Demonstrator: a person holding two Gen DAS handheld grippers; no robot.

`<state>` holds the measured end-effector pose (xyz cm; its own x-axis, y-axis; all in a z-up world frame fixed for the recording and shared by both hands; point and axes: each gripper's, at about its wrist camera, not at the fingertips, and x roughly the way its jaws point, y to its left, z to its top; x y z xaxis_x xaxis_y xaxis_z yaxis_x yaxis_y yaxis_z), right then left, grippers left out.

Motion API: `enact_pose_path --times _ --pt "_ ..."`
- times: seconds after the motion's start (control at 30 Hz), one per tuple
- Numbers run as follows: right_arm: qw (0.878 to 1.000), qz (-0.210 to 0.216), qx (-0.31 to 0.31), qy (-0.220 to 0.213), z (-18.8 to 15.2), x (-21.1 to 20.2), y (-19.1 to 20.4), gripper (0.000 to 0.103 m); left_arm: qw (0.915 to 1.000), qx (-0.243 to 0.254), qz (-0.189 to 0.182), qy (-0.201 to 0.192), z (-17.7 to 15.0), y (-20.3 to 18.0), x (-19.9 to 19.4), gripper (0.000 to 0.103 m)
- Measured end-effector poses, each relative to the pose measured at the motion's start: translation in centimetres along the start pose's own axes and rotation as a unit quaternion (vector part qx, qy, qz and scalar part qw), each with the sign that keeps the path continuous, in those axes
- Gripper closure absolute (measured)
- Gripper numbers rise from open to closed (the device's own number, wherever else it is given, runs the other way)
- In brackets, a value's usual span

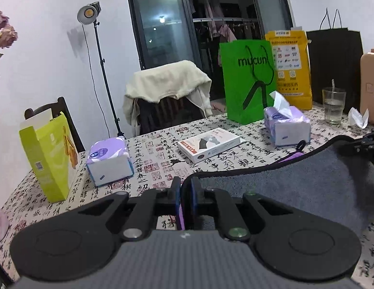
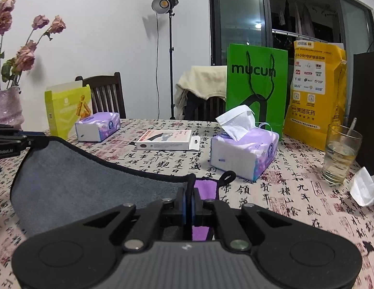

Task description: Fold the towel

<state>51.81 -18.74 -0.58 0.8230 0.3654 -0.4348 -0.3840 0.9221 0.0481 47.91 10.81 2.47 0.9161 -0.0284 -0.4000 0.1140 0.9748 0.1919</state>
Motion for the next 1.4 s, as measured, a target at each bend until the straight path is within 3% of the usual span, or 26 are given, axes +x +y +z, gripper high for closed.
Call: enact_pose_path --times 0.37,0.67,0.7,0.73,0.83,0.93,1.1,1.27,1.4 --pt "0.999 0.0 0.01 0.036 1.6 5.8 -2.2 0.099 0.999 -0.021 -0.018 0.034 0.9 1.4 6.1 0.093" --pt "0.997 -0.006 0.022 0.069 2.0 10.5 -3.6 0.098 0.996 -0.044 -0.014 0.076 -0.3 2.1 11.2 0.091" --pt "0.997 -0.008 0.023 0.071 1.9 10.9 -3.6 0.094 0.9958 -0.049 -0.007 0.077 -0.6 2.2 11.5 0.083" --pt "0.997 -0.013 0.026 0.074 1.8 11.3 -3.7 0.091 0.9955 -0.053 0.002 0.078 -0.8 2.3 11.7 0.061" --pt "0.996 -0.018 0.037 0.08 1.3 11.8 -4.1 0.078 0.9961 -0.057 -0.001 0.068 -1.2 2.6 11.5 0.024" --pt "0.996 -0.019 0.048 0.073 1.4 11.5 -4.5 0.055 0.9968 -0.045 -0.005 0.066 -1.0 2.6 11.4 0.012" --pt "0.996 -0.021 0.05 0.066 1.5 11.3 -4.3 0.019 0.9964 -0.044 -0.007 0.072 -0.9 2.4 11.3 0.003" --pt "0.997 -0.023 0.044 0.055 1.8 10.7 -3.8 0.01 0.9958 -0.052 0.001 0.075 -0.9 2.7 10.9 0.0" --pt "0.997 -0.025 0.047 0.048 1.9 10.0 -3.6 0.01 0.9948 -0.063 0.008 0.08 -1.0 3.1 10.4 0.0"
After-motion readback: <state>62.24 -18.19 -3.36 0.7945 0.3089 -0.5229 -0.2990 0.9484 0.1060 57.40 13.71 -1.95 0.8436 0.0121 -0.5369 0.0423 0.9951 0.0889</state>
